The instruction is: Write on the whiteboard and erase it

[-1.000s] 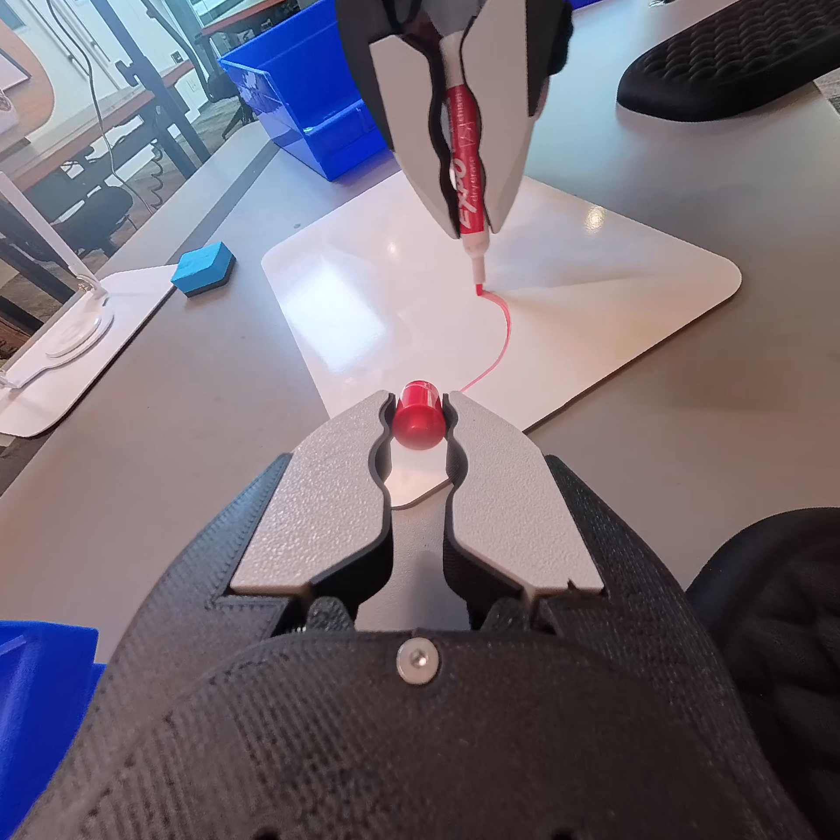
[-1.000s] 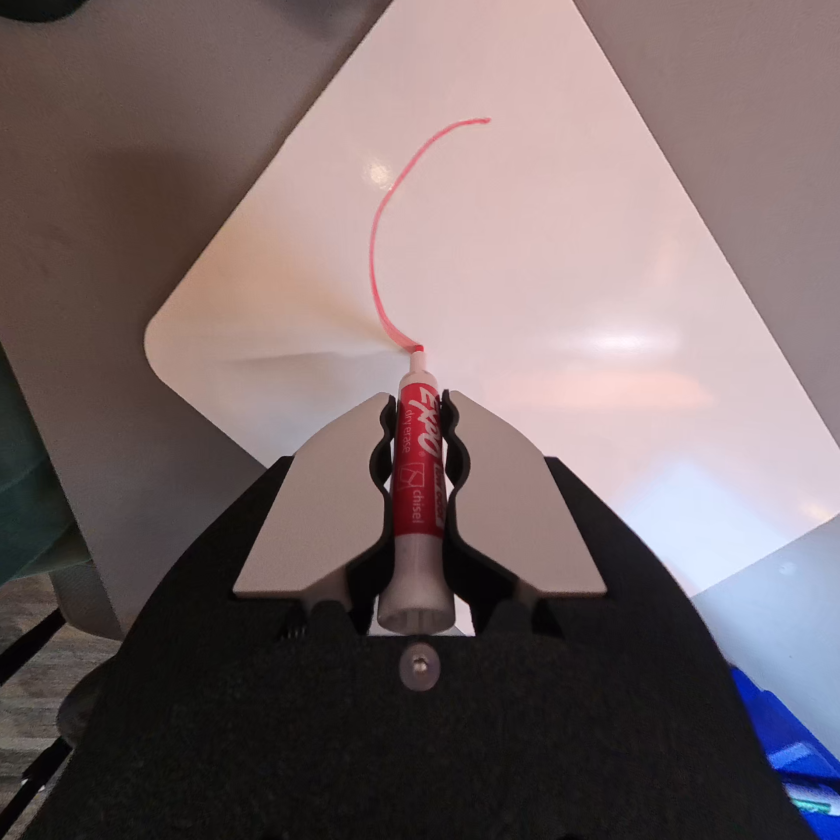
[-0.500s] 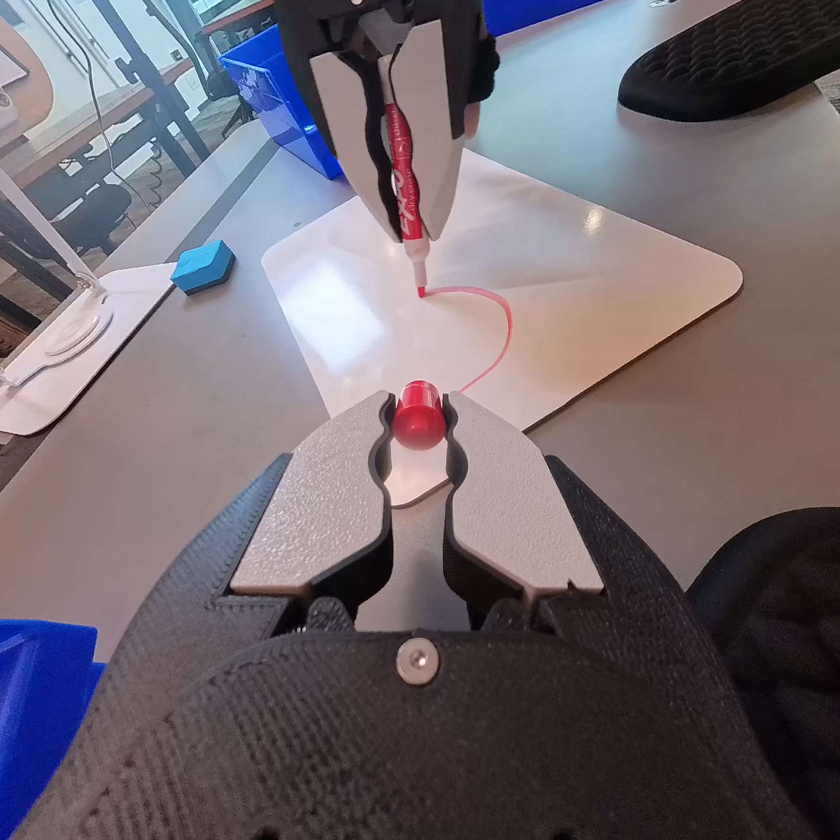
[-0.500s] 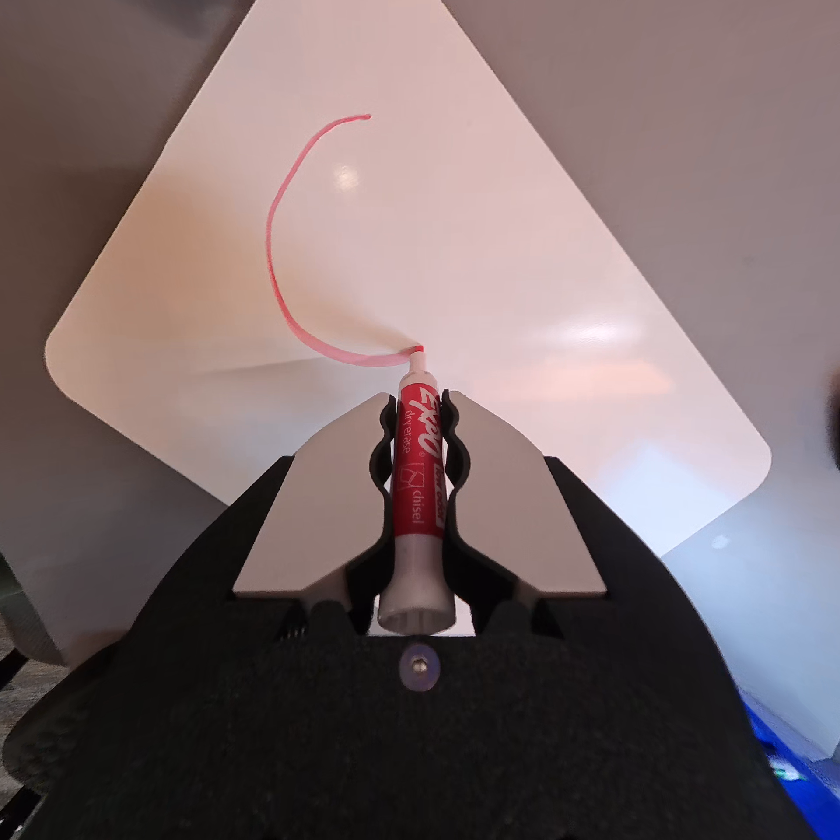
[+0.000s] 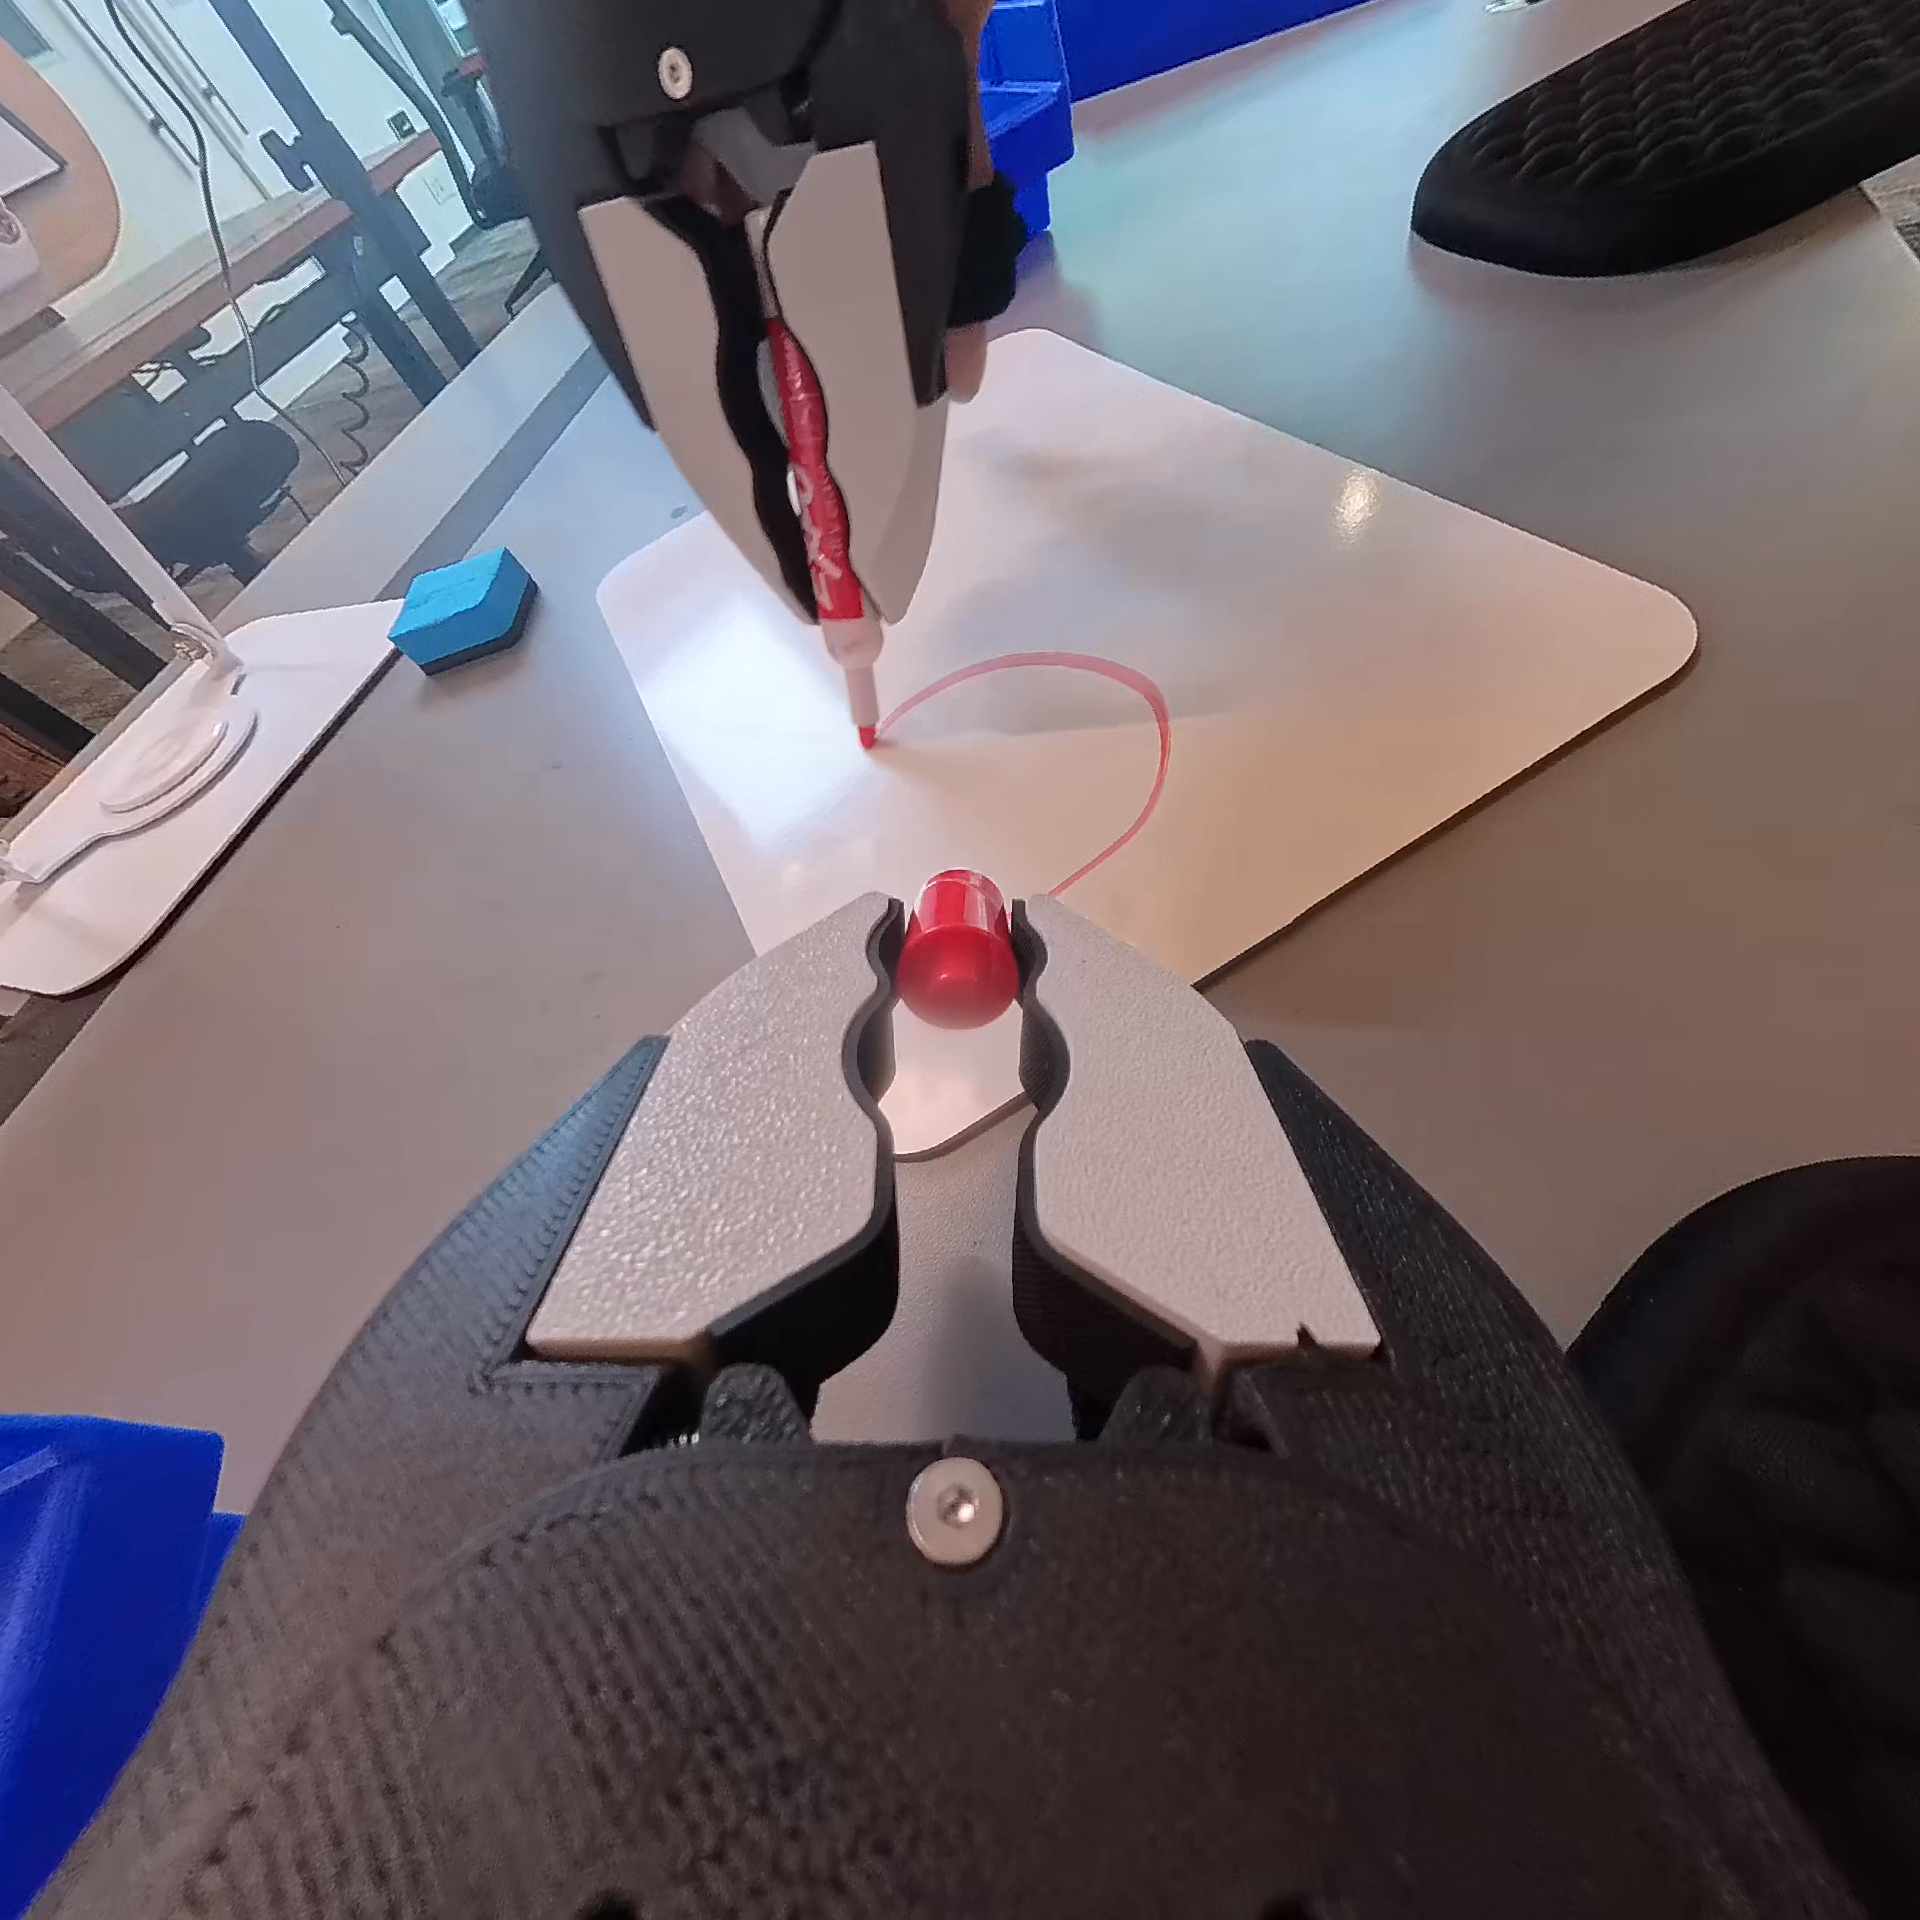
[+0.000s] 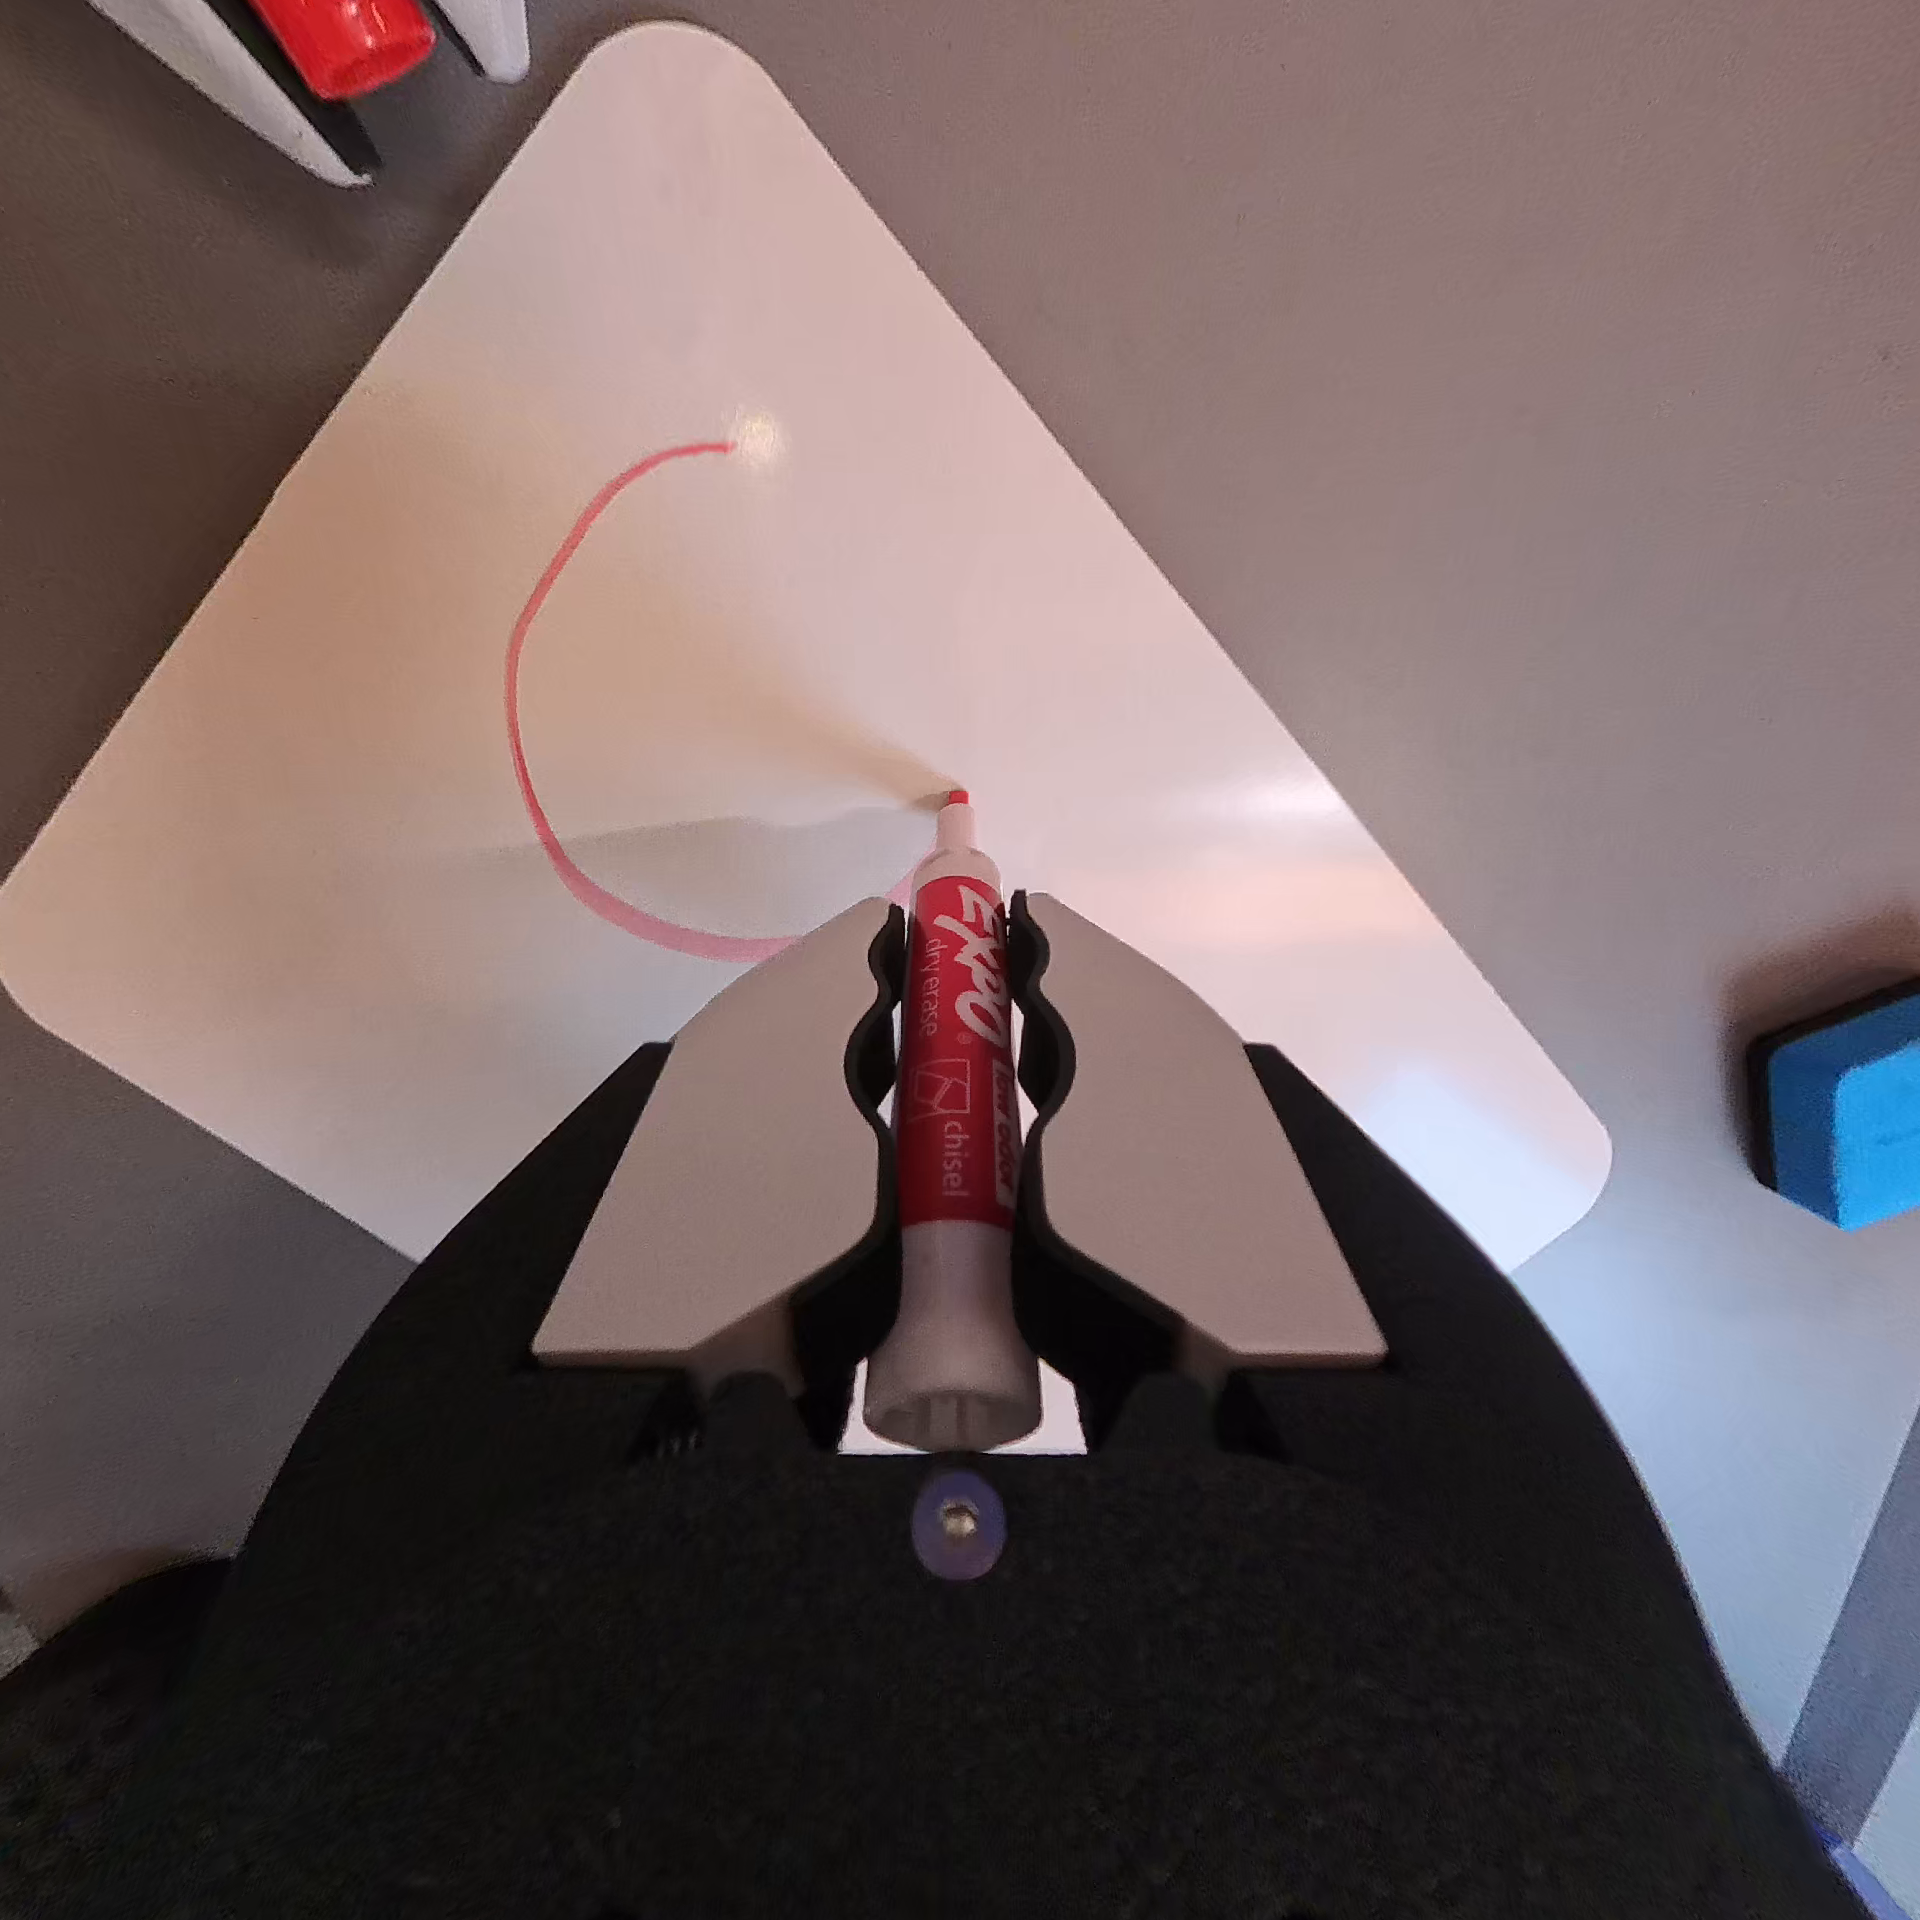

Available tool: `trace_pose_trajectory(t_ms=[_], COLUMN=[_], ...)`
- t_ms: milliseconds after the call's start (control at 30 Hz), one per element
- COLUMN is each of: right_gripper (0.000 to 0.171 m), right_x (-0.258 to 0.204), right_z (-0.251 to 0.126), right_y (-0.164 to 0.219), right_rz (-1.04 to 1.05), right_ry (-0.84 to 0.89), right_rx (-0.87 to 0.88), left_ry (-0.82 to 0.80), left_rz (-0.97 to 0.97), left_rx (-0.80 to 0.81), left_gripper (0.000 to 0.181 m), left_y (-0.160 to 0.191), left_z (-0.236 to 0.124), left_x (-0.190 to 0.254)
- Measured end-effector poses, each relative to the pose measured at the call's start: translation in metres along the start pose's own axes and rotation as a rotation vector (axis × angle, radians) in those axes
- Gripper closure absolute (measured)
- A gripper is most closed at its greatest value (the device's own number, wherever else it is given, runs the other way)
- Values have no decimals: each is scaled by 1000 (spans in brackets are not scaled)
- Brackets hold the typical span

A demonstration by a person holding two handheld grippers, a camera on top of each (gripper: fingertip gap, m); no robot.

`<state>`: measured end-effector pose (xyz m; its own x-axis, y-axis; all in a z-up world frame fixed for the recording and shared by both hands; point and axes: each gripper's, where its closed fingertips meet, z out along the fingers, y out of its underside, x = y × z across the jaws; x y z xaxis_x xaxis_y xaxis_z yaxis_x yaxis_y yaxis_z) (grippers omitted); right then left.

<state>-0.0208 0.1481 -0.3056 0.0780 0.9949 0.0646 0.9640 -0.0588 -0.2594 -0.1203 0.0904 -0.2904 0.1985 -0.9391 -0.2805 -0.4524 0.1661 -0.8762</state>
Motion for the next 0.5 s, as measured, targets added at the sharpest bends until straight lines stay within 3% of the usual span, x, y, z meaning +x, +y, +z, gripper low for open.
trace_pose_trajectory(t_ms=[500], right_gripper=[152], right_x=[-10], right_z=[14], right_y=[-53], right_rz=[-92], right_ry=[-49], right_rx=[55], left_ry=[4], left_rz=[11], left_rx=[-1], left_gripper=[162], left_y=[-1], left_z=[0], left_x=[2])
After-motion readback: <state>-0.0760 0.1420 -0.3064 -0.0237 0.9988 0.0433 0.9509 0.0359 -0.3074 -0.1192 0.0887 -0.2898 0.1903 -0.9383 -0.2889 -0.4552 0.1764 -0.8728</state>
